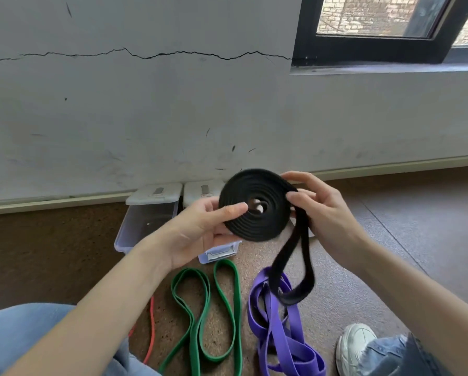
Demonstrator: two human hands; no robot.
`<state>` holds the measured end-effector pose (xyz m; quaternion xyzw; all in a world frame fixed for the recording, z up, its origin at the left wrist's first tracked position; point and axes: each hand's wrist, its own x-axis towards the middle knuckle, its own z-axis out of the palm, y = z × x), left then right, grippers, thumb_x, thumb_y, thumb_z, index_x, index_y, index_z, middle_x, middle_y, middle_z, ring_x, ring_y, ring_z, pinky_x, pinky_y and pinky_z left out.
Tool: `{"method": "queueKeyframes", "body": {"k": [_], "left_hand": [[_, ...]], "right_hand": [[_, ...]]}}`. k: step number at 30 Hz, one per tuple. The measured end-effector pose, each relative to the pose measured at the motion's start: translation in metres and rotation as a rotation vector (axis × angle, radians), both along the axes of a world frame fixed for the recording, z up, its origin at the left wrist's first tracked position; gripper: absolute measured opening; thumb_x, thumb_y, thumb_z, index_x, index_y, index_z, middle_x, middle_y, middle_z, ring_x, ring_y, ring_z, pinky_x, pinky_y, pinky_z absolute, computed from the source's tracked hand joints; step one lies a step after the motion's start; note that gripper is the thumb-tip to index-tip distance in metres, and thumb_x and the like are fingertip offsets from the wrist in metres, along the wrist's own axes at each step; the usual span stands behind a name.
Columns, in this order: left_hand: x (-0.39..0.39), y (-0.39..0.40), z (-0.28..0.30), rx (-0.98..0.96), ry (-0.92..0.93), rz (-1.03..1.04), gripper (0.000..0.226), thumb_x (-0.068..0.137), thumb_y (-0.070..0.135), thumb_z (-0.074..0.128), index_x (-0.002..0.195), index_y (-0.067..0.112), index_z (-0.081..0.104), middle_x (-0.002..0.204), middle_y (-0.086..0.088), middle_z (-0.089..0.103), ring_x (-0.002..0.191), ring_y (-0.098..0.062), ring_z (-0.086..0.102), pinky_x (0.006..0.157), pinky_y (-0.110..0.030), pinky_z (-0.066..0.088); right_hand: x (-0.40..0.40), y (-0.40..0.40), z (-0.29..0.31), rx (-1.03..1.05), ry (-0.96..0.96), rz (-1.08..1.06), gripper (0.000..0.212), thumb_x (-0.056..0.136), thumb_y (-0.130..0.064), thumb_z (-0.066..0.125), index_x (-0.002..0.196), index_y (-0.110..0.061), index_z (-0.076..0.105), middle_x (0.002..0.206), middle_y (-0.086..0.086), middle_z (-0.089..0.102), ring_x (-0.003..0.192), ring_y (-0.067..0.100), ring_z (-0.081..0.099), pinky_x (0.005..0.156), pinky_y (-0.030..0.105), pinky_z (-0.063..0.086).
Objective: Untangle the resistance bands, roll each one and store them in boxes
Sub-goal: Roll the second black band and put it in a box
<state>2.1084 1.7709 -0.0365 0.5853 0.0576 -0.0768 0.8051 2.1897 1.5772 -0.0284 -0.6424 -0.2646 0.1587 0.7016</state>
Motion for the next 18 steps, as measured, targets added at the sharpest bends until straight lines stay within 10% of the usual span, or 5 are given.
{"method": "queueKeyframes", "body": {"k": [4,13,18], "left_hand": [[-0.003,-0.006,0.001,0.077,0.053,-0.142,0.042,0.077,0.041,0.066,0.112,0.018,0.066,0.11,-0.011,0.069,0.098,-0.021,0.068,0.073,-0.03,0.056],[0.009,-0.005,0.007,-0.207,0.036,0.319,0.03,0.069,0.03,0.065,0.088,0.007,0.068,0.077,-0.007,0.074,0.067,-0.015,0.071,0.056,-0.024,0.057],[0.012,-0.009,-0.004,-0.3,0.016,0.402,0.026,0.085,0.025,0.058,0.096,0.003,0.066,0.085,-0.011,0.074,0.074,-0.018,0.072,0.058,-0.027,0.058]], "right_hand": [[-0.006,0.006,-0.005,-0.104,-0.098,0.064,0.032,0.091,0.003,0.048,0.101,-0.019,0.069,0.091,0.004,0.073,0.087,0.015,0.068,0.075,0.023,0.054],[-0.004,0.008,-0.012,-0.038,0.059,-0.001,0.006,0.09,-0.012,0.058,0.095,-0.014,0.059,0.088,0.006,0.069,0.083,0.019,0.063,0.082,0.04,0.052],[-0.01,0.016,-0.019,-0.011,0.095,0.037,0.017,0.087,-0.014,0.061,0.102,-0.012,0.052,0.089,0.006,0.066,0.067,0.007,0.065,0.056,0.014,0.049]]}}
